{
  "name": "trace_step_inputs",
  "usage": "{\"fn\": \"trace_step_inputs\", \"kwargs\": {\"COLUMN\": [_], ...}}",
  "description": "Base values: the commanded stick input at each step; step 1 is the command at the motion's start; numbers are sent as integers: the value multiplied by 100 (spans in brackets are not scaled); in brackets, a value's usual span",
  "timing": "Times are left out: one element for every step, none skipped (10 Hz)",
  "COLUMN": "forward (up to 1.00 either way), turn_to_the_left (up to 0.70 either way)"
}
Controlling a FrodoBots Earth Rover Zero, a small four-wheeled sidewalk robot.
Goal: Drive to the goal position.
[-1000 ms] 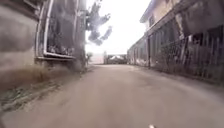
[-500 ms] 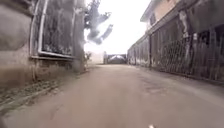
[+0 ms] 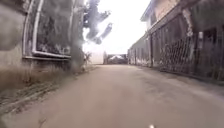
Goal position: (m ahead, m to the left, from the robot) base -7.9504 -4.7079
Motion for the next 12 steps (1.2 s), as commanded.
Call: {"fn": "trace_step_inputs", "kwargs": {"forward": [50, 50, 50, 50, 50, 50, 50, 50, 50, 50, 50, 50], "turn_to_the_left": [0, 0, 0, 0, 0, 0, 0, 0, 0, 0, 0, 0]}}
